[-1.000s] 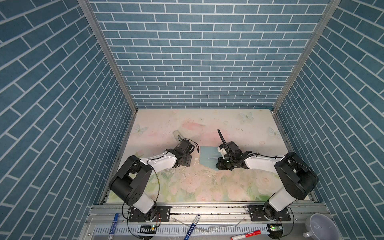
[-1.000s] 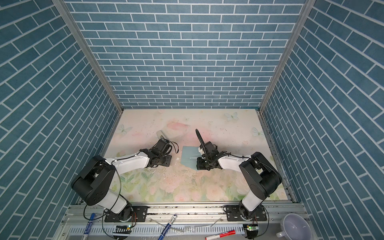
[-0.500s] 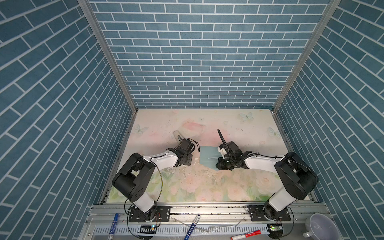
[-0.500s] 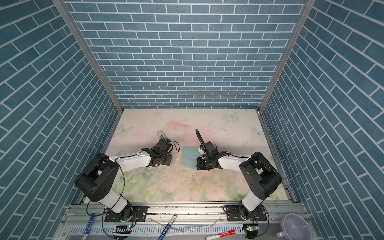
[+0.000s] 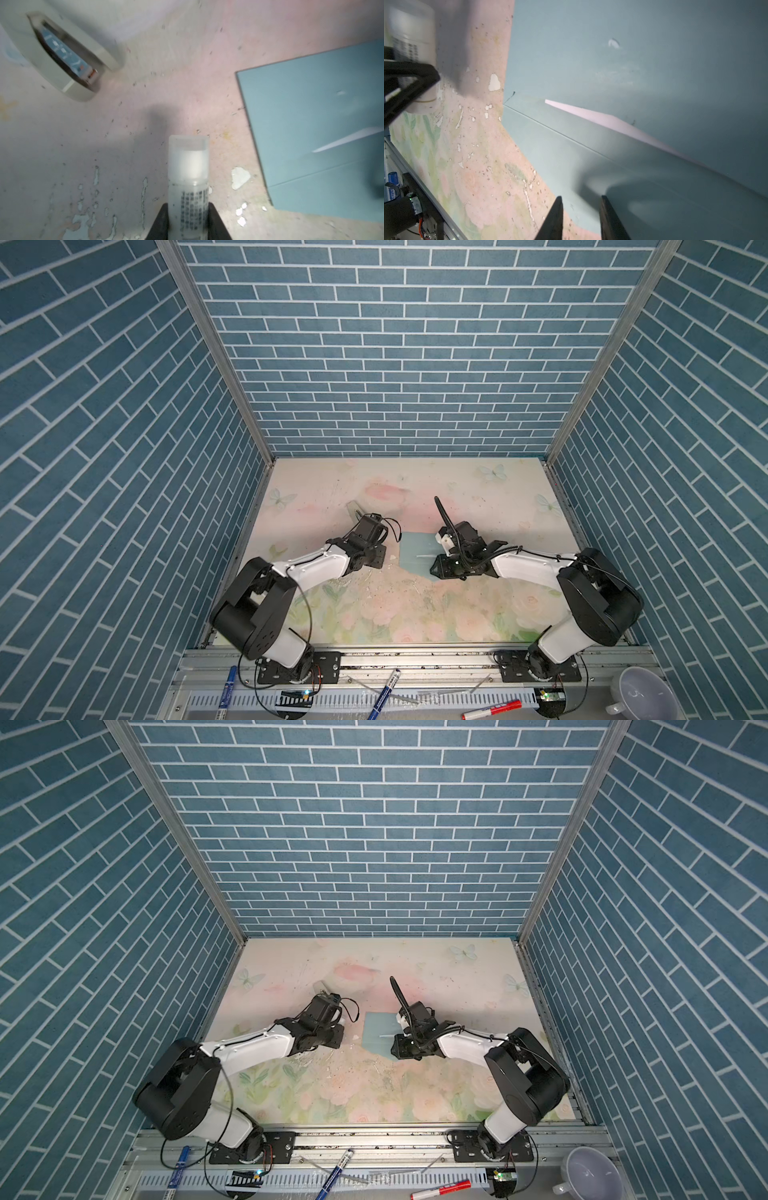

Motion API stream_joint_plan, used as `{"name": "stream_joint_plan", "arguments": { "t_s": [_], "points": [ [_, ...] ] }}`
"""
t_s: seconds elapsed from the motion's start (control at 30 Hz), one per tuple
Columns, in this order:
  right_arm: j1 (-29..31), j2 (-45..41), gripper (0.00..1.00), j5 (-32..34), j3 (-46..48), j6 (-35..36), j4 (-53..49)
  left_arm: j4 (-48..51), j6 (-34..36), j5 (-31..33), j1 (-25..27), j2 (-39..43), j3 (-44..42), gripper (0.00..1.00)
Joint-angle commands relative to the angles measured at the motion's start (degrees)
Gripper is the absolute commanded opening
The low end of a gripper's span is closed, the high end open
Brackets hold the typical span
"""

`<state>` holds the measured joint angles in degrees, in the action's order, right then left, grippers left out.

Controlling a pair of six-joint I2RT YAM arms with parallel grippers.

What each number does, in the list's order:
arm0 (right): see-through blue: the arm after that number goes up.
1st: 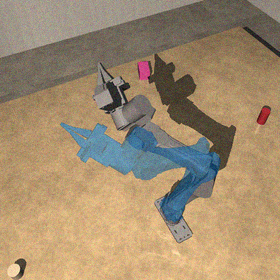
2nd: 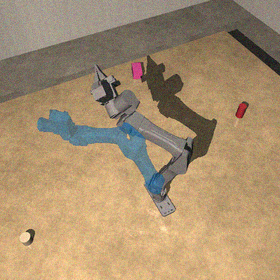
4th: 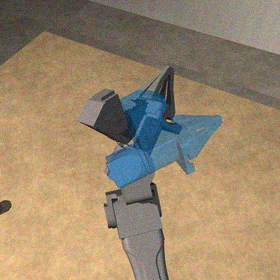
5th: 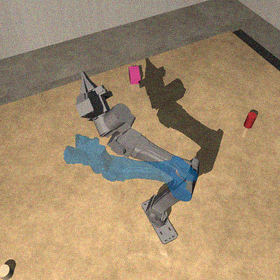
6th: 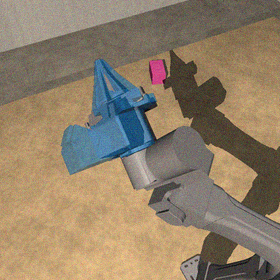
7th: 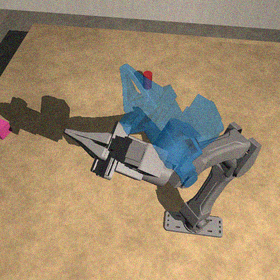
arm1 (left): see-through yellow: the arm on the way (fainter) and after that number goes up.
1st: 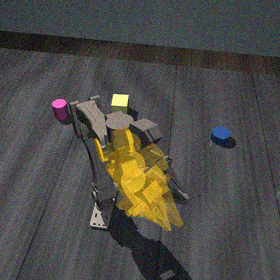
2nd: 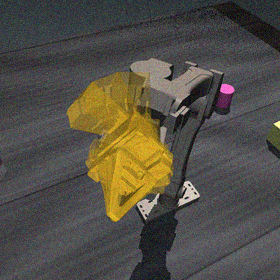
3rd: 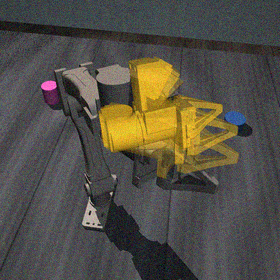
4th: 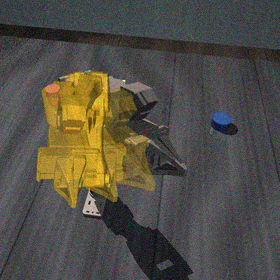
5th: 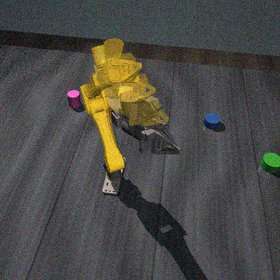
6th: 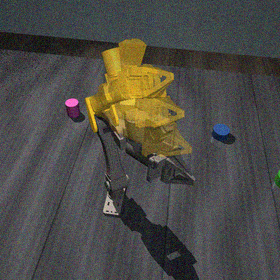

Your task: Place the letter into the envelope and seal it

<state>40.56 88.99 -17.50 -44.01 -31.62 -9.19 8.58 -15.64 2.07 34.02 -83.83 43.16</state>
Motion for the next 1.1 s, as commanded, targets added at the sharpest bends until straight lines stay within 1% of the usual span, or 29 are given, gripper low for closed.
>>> {"name": "stream_joint_plan", "arguments": {
  "t_s": [0.0, 0.1, 0.23, 0.33, 0.43, 0.6, 0.73, 0.87, 1.07],
  "points": [
    [0.0, -6.7, 0.38, 2.9, -5.2, 3.8, -5.7, -7.8, 6.0, -3.8, -0.2, 7.2, -2.8, 0.00],
    [0.1, -12.3, 0.49, 4.3, -7.5, 6.3, -8.8, -14.6, 10.4, -6.7, -0.1, 13.3, -7.3, 0.00],
    [0.0, -19.4, 0.60, 5.2, -9.7, 9.0, -10.8, -27.8, 14.0, -11.0, 0.0, 19.7, -14.7, 0.00],
    [0.1, -22.9, 0.67, 4.3, -11.8, 10.0, -11.6, -38.4, 15.4, -14.1, 0.3, 21.6, -19.4, 0.00],
    [0.0, -23.5, 0.71, 1.8, -14.4, 10.3, -11.8, -44.6, 16.7, -16.7, 0.9, 21.6, -21.3, 0.00],
    [0.0, -19.8, 0.76, -2.0, -18.9, 9.6, -12.5, -53.7, 20.0, -18.8, 3.3, 20.5, -23.7, 0.00],
    [0.3, -16.3, 0.76, -4.0, -21.2, 8.5, -12.0, -58.6, 22.2, -20.0, 4.4, 19.4, -25.0, 0.00],
    [0.9, -14.7, 0.76, -5.9, -22.4, 7.9, -10.9, -60.3, 23.0, -20.5, 4.6, 18.7, -25.7, 0.00],
    [2.4, -12.7, 0.76, -7.6, -24.8, 7.8, -10.6, -60.2, 23.5, -20.4, 4.9, 17.8, -25.3, 0.00]
  ]
}}
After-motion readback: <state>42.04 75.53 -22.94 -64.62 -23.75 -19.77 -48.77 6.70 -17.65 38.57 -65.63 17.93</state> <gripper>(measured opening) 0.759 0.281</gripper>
